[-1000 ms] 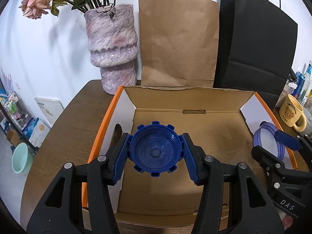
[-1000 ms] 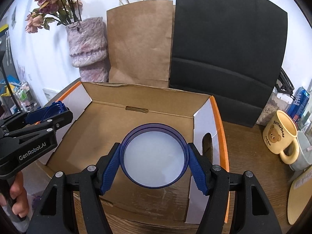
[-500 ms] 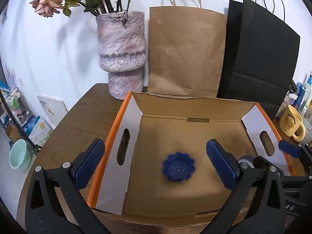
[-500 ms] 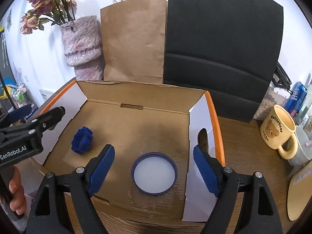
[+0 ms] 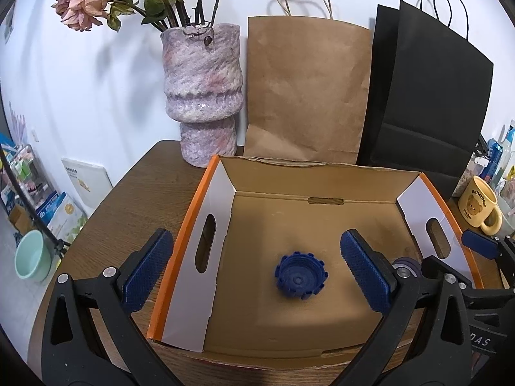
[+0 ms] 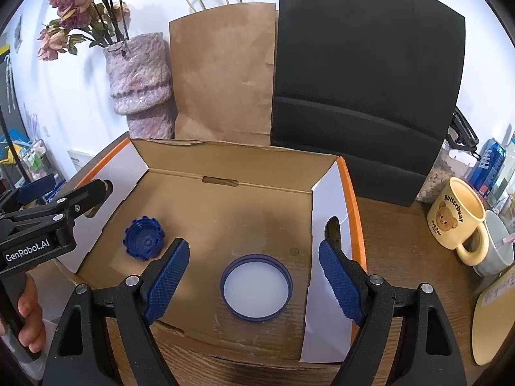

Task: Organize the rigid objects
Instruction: 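Open both tools to drop the cap and lid inside the box, then withdraw both tools from the box toward the clear ring and green bottle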

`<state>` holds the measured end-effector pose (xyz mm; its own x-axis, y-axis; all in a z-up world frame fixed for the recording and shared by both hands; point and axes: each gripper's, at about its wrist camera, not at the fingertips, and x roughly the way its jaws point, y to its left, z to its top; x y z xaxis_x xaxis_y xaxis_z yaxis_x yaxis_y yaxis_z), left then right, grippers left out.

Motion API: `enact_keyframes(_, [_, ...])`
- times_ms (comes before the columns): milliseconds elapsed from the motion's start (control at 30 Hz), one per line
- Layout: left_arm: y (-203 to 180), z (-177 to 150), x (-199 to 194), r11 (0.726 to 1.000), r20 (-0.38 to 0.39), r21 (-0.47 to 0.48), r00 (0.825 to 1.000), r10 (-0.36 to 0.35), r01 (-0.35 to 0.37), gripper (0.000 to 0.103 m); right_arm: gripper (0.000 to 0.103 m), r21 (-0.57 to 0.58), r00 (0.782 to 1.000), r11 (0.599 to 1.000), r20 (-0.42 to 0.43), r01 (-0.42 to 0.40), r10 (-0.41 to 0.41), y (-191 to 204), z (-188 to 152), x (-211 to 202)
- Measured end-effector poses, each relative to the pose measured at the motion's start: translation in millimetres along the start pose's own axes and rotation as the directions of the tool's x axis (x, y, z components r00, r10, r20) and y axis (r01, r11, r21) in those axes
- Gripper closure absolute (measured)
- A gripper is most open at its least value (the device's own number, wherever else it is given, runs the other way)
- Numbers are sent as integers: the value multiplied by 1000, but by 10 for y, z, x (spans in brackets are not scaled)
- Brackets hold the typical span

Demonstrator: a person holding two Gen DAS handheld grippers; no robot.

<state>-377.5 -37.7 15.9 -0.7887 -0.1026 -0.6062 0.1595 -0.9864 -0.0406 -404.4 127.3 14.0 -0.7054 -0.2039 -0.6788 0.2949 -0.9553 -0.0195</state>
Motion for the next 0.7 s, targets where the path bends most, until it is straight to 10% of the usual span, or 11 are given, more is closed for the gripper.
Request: enact_keyframes(700, [-20,-155,-454,1000,56,10,998,-11,10,0,16,21,996,1000,90,-11,9,-95,-51,-563])
